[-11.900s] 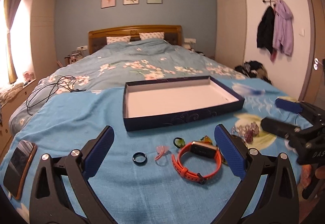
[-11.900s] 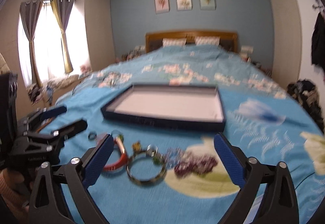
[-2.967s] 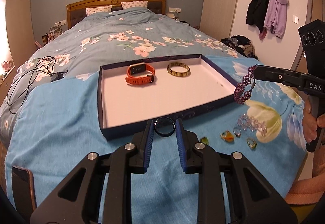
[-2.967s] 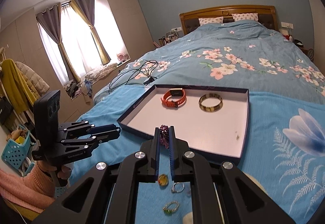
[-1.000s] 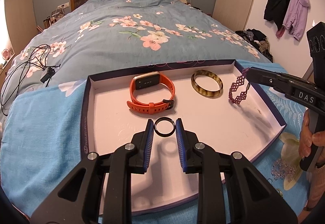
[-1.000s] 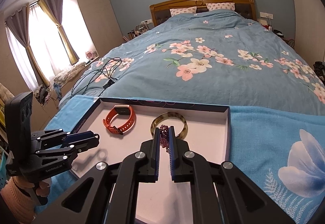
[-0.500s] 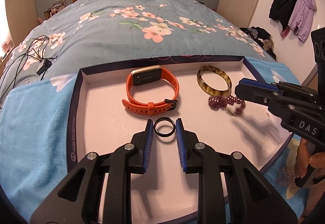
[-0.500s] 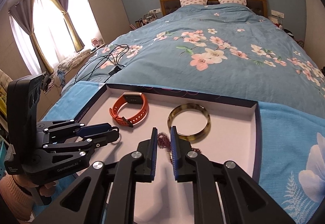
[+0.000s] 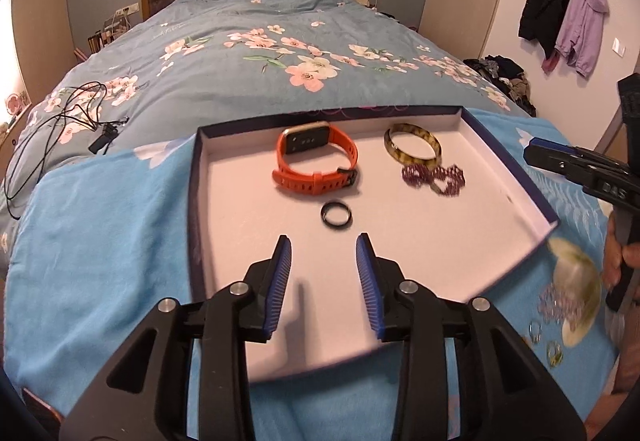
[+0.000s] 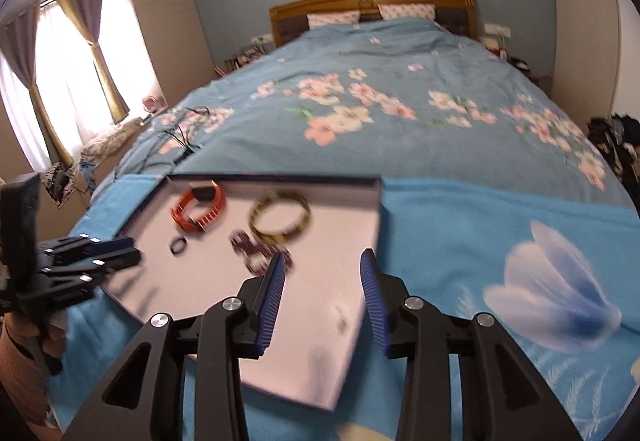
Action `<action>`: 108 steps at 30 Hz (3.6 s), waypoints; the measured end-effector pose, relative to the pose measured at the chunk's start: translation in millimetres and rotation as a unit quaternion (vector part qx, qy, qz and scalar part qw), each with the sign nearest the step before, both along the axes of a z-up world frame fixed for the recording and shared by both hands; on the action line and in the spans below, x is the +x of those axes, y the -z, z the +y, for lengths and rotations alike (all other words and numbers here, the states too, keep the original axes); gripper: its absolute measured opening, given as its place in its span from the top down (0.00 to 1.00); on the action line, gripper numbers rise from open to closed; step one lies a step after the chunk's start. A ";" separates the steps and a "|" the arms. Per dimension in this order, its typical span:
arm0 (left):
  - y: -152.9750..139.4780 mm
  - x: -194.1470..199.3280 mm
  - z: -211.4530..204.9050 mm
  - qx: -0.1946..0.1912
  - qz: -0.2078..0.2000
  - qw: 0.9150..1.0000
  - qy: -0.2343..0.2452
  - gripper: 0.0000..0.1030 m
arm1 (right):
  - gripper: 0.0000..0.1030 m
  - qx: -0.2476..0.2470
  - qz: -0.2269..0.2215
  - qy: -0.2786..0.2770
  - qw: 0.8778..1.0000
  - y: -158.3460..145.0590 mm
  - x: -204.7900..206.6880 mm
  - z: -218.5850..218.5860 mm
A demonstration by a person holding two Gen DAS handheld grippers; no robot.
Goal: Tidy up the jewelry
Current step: 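Open both tools to drop the ring and purple bracelet in the box, withdraw, then grasp the pink hair tie with the left tool while the right tool grasps the clear bead bracelet, then carry the hair tie with the left tool while the right tool carries the clear bracelet into the box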
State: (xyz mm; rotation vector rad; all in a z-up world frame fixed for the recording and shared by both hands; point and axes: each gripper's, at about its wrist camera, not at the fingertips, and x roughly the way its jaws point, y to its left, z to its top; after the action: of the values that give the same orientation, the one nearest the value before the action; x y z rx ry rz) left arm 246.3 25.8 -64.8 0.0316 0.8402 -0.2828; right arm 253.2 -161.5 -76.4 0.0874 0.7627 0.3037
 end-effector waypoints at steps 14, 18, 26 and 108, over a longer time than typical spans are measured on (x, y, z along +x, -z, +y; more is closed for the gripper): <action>4.7 -36.1 20.3 -0.029 0.010 1.000 0.002 0.65 | 0.78 -0.022 0.047 0.001 0.999 35.3 20.3 1.4; 4.6 -38.1 19.3 -0.034 0.009 0.999 -0.005 0.64 | 0.79 -0.023 0.046 -0.001 0.999 35.5 25.9 3.1; -7.3 -57.0 13.1 -0.031 -0.029 0.999 -0.008 0.61 | 0.67 0.003 0.026 -0.006 1.000 21.8 5.6 -4.7; -7.1 -143.4 -16.2 -0.060 -0.024 0.996 0.056 0.97 | 0.93 0.028 -0.041 -0.100 0.994 -21.7 -120.1 8.2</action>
State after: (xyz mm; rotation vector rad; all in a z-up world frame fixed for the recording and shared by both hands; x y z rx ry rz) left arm 102.9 9.7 -57.7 -0.0264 0.7730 -0.4354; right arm 133.1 -153.3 -54.7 0.0516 0.6824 0.5172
